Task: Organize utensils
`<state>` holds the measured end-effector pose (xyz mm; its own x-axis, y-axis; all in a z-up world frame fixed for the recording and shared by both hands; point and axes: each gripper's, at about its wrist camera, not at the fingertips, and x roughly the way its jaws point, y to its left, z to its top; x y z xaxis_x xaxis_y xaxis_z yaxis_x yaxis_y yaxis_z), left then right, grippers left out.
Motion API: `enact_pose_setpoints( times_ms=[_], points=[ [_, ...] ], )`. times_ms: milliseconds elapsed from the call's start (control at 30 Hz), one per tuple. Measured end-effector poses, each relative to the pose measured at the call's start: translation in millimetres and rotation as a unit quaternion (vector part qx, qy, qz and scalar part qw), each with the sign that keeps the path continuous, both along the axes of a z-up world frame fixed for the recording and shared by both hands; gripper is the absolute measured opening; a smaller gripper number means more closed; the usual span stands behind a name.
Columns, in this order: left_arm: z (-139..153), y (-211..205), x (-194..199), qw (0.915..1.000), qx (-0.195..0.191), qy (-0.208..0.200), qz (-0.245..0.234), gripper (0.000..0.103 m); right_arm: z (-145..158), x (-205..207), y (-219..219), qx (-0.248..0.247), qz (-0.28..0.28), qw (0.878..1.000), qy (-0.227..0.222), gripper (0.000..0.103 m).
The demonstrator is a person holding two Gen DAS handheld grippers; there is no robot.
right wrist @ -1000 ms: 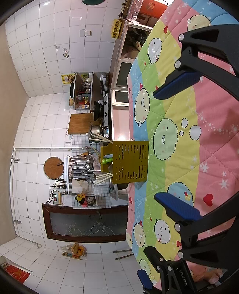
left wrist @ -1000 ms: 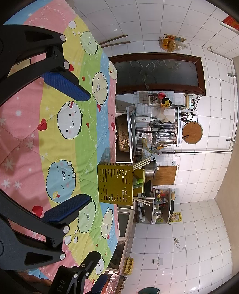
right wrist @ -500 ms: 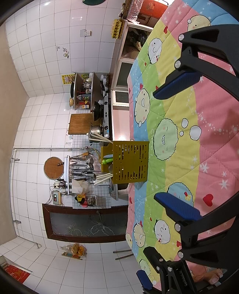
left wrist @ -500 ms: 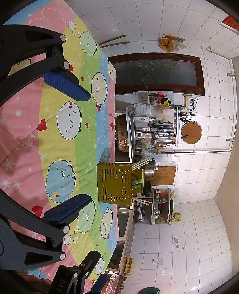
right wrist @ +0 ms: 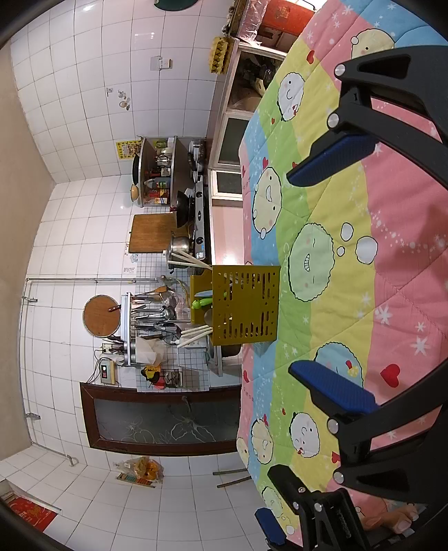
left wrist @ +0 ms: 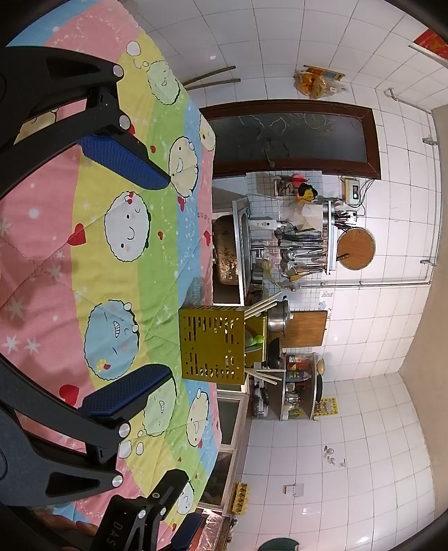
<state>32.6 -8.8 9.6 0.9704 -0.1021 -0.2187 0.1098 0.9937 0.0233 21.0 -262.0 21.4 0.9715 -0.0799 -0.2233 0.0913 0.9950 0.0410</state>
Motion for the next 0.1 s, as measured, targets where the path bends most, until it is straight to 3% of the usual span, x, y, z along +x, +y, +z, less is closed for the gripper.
enact_pose_setpoints(
  times_ms=[100],
  points=[
    [0.7, -0.3, 1.0, 1.0000, 0.000, -0.001, 0.000, 0.098, -0.1, -0.4, 0.6, 0.000, 0.000, 1.000, 0.000, 0.099]
  ],
)
